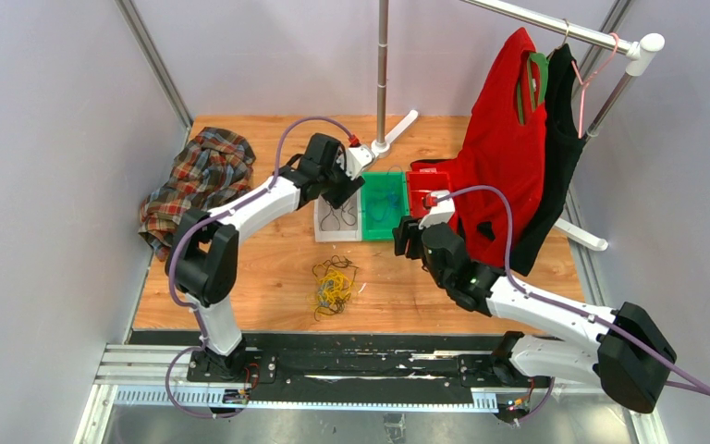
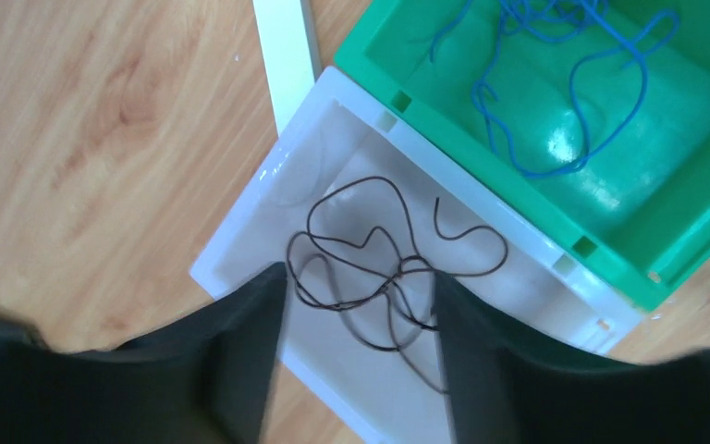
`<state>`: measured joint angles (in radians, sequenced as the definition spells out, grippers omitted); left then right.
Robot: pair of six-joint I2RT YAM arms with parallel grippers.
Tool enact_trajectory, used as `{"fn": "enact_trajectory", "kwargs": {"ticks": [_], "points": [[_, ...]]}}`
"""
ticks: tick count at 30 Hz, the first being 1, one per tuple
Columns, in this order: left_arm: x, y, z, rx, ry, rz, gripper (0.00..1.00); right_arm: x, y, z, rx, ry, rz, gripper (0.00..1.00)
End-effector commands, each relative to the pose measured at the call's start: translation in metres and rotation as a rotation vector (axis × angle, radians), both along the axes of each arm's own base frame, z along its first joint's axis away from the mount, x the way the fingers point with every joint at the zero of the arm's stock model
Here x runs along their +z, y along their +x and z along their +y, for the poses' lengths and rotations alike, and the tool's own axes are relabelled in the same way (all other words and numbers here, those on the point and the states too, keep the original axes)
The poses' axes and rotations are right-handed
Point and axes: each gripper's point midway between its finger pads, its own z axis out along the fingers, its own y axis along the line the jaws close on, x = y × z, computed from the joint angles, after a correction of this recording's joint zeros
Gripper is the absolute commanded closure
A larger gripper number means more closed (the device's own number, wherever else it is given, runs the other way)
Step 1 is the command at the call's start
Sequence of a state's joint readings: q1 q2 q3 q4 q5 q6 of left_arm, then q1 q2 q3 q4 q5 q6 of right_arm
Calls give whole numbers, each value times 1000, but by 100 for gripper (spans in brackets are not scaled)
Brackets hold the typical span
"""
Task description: Untangle the cables
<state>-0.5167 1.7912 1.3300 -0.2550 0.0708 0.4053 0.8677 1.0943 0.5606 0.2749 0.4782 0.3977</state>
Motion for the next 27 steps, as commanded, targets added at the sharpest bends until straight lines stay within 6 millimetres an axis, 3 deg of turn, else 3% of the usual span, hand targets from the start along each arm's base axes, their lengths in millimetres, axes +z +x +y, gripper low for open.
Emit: {"fn": "enact_trajectory", "kwargs": {"ticks": [1,6,11,13,16,22,24,27], "points": [[35,-4,-2,-3,-21,-20,29,19,6,-1,-5,4,-25,41],[78,-31,1,-55,-73,-11,11,23,6,1,9,4,-24,41],[88,-74,12,-118,-67,62,3,24,5,2,11,12,-23,42],[85,-97,14,-183,-64,110,3,23,4,1,10,12,-19,42],[78,-148,14,-349,-84,225,4,21,-1,4,44,20,-5,42],[40,-226,8,-503,-86,384,14,16,-6,0,48,20,1,43],[27,-240,8,-562,-60,400,17,15,-8,0,52,24,2,44],[13,-243,4,-603,-44,400,22,13,-9,1,61,28,7,45]]}}
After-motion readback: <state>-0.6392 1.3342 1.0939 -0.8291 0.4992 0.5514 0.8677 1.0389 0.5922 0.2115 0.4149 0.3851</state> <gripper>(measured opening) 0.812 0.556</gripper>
